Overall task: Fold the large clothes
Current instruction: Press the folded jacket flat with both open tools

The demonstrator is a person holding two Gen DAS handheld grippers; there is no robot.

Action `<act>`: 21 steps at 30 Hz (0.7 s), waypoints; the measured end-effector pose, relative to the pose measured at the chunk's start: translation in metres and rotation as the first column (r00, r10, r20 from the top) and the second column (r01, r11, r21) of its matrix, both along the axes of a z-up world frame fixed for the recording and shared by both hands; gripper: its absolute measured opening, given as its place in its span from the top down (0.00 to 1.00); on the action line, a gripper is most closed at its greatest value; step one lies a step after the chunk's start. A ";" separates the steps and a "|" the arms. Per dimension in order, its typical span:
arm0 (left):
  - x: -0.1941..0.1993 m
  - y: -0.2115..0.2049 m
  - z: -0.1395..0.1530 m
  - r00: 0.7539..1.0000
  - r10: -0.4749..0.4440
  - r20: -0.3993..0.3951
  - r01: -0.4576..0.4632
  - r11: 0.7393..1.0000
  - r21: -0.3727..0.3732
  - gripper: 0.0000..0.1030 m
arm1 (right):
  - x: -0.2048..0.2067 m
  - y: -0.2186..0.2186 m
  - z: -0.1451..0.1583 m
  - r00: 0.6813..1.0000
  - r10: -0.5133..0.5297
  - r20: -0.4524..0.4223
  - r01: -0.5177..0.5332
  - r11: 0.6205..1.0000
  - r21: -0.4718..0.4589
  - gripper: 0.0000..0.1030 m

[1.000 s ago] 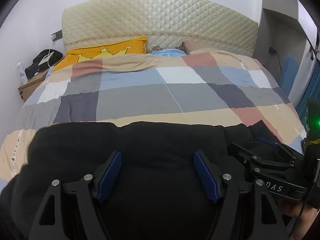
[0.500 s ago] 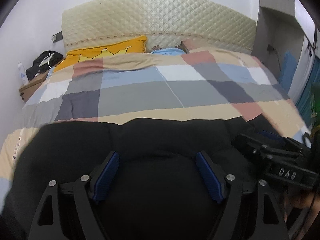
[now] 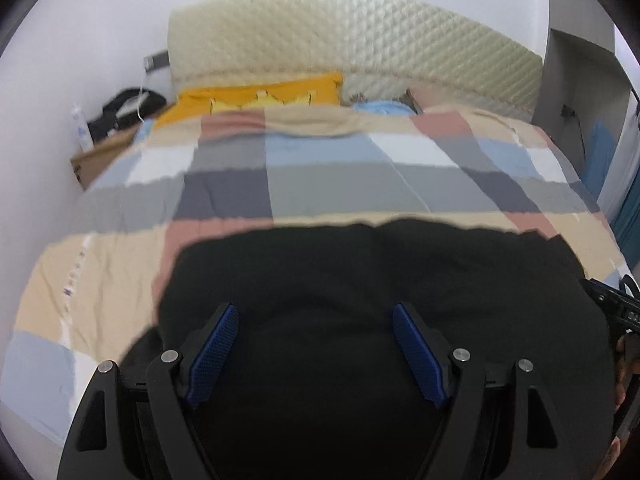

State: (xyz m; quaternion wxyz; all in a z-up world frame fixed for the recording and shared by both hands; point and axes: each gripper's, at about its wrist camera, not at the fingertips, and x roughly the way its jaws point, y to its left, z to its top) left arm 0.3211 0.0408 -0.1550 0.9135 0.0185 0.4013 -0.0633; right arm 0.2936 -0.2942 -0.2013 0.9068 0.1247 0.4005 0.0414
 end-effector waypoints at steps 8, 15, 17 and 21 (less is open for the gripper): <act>0.002 -0.004 -0.015 1.000 0.011 -0.026 -0.011 1.000 -0.012 0.21 | 0.008 0.002 -0.027 0.998 -0.029 -0.053 0.030 1.000 0.010 0.08; -0.008 -0.008 -0.005 0.998 0.061 0.010 -0.061 0.998 0.033 0.21 | 0.000 0.003 -0.027 0.997 -0.044 -0.058 0.044 0.999 0.009 0.08; -0.015 -0.008 0.003 0.997 0.075 0.036 -0.077 0.996 0.055 0.21 | -0.006 0.001 -0.020 0.997 -0.056 -0.045 0.056 0.998 0.004 0.08; -0.045 -0.011 0.021 0.990 0.088 0.110 -0.098 0.991 0.091 0.21 | -0.030 -0.006 0.012 0.995 -0.097 0.036 0.095 0.995 0.044 0.08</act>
